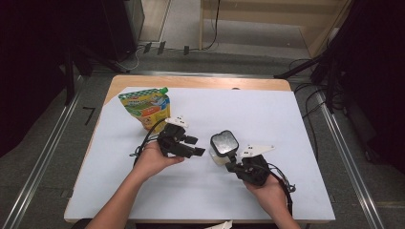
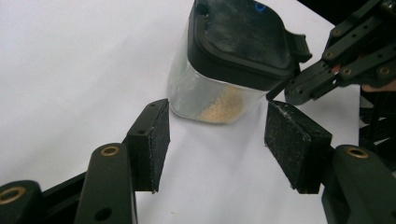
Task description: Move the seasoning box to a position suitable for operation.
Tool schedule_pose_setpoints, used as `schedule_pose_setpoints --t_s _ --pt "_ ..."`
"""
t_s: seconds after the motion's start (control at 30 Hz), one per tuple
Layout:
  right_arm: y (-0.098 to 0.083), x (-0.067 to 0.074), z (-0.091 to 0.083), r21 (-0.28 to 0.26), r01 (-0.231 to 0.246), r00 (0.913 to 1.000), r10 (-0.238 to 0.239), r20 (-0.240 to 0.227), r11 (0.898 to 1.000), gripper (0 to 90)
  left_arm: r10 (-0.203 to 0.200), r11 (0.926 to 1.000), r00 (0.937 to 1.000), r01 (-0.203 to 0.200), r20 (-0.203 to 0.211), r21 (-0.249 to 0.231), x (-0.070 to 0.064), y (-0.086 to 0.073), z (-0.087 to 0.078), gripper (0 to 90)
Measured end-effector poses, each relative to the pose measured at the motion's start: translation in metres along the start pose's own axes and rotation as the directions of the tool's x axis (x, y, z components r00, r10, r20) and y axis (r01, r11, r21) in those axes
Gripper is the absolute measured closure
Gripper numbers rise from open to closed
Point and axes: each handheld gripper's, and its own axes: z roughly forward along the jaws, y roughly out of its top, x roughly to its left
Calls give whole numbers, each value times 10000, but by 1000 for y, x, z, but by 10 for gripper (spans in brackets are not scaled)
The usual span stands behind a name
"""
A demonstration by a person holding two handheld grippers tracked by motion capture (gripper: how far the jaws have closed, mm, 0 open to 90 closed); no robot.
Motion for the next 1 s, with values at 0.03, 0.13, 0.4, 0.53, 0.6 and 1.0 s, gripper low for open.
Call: schedule_pose_setpoints --t_s 0.03,0.13,0.4,0.53,0.6,1.0 --pt "-1 -3 -2 -4 -66 10000 66 43 10000 900 11 10000 10000 -11 21 25 0 0 0 418" --pt "-3 -9 -5 -23 -234 9996 234 134 9997 900 -4 10000 10000 4 84 59 0 0 1 421" --pt "-11 -28 -12 224 -593 9972 582 458 9980 900 22 10000 9999 -23 153 51 1 1 3 424" --pt "-14 -41 -15 224 -1011 9937 999 508 9946 900 29 10000 9999 -30 164 86 0 1 4 424" --pt "-14 -43 -17 206 -1038 9936 1028 476 9944 900 87 9998 9998 -89 160 155 0 1 5 425" --pt "-14 -72 -29 -194 -1718 9795 1729 1033 9849 900 306 9993 9991 -312 296 204 -5 1 15 412"
